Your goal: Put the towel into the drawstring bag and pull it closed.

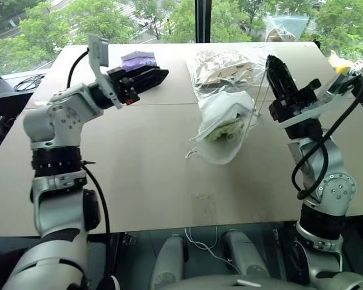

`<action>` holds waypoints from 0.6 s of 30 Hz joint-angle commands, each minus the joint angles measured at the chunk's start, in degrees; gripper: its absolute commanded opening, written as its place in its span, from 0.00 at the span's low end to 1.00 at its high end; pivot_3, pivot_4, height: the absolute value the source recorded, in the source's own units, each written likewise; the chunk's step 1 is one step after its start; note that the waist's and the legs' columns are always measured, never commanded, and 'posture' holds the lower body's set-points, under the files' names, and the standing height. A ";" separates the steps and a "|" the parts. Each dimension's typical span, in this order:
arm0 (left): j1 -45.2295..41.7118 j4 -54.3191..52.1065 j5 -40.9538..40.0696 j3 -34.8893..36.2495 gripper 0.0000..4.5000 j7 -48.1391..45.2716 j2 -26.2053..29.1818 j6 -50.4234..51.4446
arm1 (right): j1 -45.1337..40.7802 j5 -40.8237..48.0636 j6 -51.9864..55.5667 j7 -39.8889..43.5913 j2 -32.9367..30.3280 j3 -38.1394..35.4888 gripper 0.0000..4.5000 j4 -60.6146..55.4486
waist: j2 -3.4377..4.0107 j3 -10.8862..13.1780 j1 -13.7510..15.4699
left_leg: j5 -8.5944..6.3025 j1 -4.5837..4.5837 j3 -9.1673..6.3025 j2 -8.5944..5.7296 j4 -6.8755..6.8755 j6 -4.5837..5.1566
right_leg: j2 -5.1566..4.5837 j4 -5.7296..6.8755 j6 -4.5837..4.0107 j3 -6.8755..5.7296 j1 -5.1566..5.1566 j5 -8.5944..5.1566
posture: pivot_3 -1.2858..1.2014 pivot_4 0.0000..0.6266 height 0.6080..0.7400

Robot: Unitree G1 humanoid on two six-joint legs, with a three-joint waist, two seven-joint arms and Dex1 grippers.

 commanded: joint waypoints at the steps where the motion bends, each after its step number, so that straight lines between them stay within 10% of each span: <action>1: 7.49 -5.20 5.14 -6.98 0.65 -3.07 1.24 -4.02 | -1.52 0.13 -1.13 0.24 0.16 0.22 0.00 -1.01 | -0.01 0.00 0.24 | 0.00 -0.03 -0.02 0.00 0.01 0.00 | 0.00 -0.03 0.00 -0.02 -0.01 0.00 | 0.52 0.24 1.00; 18: 9.44 -0.87 19.96 -20.11 0.65 3.61 -11.31 -17.32 | -1.71 -0.71 -2.00 0.37 0.48 0.73 0.00 -1.10 | -0.07 0.03 1.20 | 0.00 -0.03 0.01 0.08 0.08 0.00 | 0.08 -0.01 0.00 -0.03 -0.03 0.02 | 0.52 0.24 1.00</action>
